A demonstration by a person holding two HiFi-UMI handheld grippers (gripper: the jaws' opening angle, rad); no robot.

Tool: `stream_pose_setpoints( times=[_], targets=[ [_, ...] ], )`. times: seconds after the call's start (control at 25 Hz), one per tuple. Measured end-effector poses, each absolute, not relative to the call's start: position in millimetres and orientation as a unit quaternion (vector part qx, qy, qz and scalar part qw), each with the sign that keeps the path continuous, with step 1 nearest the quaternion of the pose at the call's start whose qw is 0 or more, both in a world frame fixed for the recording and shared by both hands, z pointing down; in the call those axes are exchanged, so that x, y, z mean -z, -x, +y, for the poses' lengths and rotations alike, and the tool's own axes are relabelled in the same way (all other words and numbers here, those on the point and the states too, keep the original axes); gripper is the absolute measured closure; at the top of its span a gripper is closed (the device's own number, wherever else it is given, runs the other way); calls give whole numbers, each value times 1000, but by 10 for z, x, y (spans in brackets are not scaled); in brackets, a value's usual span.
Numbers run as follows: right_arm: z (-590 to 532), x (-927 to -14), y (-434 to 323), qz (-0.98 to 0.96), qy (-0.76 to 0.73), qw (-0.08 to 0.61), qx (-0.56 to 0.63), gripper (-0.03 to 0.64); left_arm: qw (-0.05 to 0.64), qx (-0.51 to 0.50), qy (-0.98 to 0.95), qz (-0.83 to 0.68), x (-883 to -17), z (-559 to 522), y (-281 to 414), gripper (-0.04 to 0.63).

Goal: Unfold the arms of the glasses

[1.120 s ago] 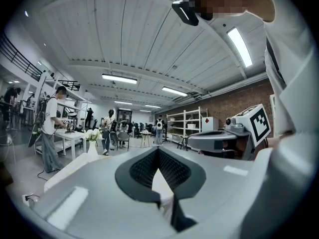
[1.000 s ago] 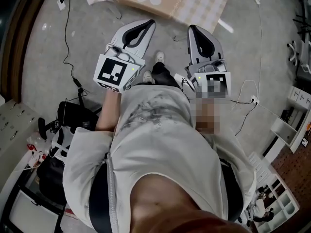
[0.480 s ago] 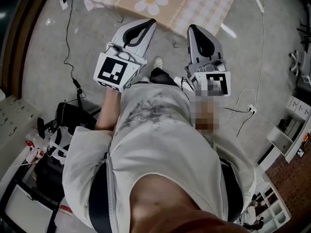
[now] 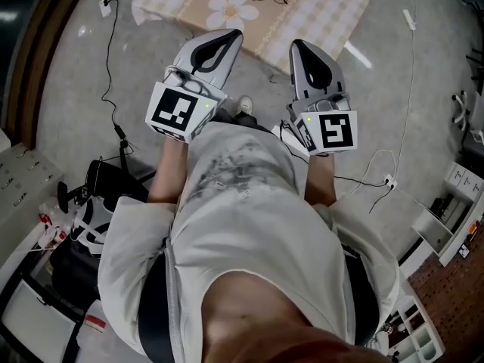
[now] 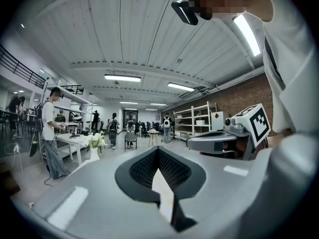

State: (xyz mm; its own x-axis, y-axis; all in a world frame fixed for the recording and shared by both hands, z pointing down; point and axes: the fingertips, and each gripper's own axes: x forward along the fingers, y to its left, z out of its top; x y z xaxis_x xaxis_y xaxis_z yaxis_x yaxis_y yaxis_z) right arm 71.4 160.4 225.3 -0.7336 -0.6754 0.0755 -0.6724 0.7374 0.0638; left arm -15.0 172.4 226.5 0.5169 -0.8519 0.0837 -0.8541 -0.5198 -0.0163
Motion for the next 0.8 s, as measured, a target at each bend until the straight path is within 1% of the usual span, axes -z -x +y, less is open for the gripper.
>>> stream_pose_setpoints(
  times=[0.36,0.8],
  targets=[
    [1289,-2265,-706,-932,-358,48,13,600,15,-45,-870,-490,-2274,1408,141,586],
    [798,-2397,-569,-924,-377,66,7,600,25,-48,-882,-469,-2418,873,275,586]
  ],
)
